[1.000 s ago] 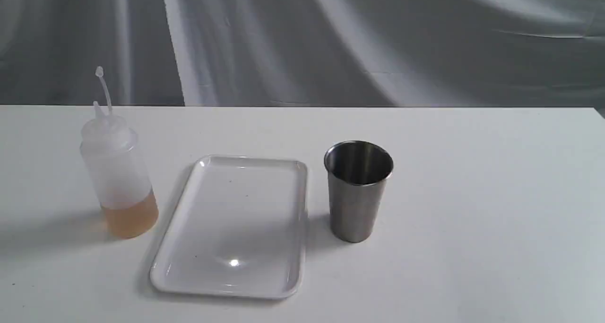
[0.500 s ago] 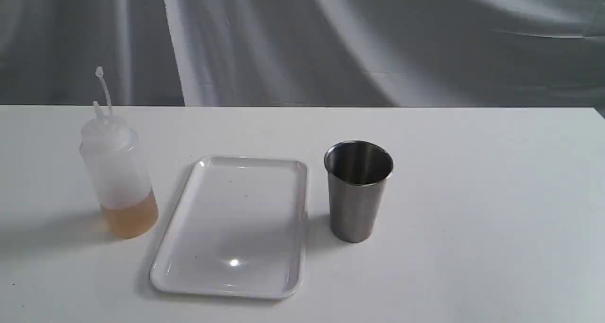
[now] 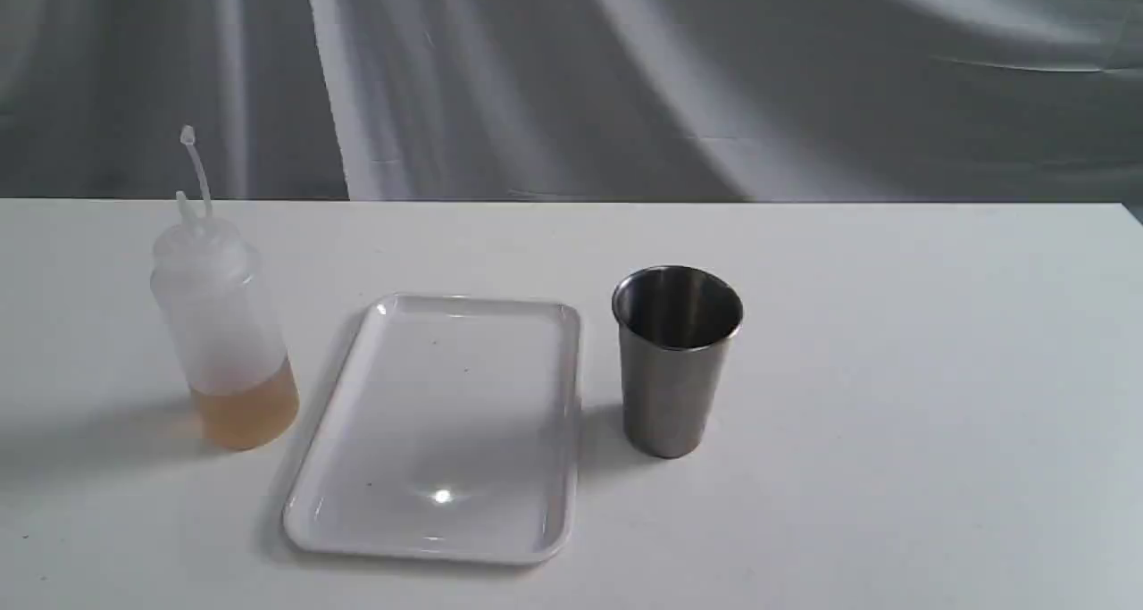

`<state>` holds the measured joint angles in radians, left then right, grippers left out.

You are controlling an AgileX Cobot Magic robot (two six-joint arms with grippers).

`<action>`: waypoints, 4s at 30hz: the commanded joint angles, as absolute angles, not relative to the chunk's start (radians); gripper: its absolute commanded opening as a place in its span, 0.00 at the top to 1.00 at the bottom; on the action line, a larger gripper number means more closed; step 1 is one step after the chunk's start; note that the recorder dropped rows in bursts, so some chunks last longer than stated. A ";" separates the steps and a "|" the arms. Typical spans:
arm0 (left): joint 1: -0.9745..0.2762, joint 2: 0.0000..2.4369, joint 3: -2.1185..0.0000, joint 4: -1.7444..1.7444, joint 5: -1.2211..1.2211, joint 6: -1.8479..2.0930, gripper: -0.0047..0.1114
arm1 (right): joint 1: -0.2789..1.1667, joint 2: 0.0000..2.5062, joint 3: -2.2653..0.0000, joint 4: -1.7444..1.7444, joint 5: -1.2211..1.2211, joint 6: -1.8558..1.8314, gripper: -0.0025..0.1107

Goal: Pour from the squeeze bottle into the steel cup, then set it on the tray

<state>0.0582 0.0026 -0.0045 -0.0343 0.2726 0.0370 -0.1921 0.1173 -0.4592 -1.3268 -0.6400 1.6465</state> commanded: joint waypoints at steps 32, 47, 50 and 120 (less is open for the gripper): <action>0.054 0.000 0.000 -0.034 0.266 0.035 0.89 | -0.199 0.690 -1.131 -1.258 -0.403 2.084 0.98; 0.054 0.000 0.000 -0.034 0.266 0.033 0.89 | -0.172 0.769 -1.131 -0.956 -0.176 1.898 0.98; 0.054 0.000 0.000 -0.034 0.266 0.034 0.89 | -0.117 0.801 -1.147 -0.838 -0.107 1.713 0.98; 0.054 0.000 0.000 -0.034 0.266 0.035 0.89 | 0.697 1.999 -0.999 -0.123 -0.830 0.153 0.98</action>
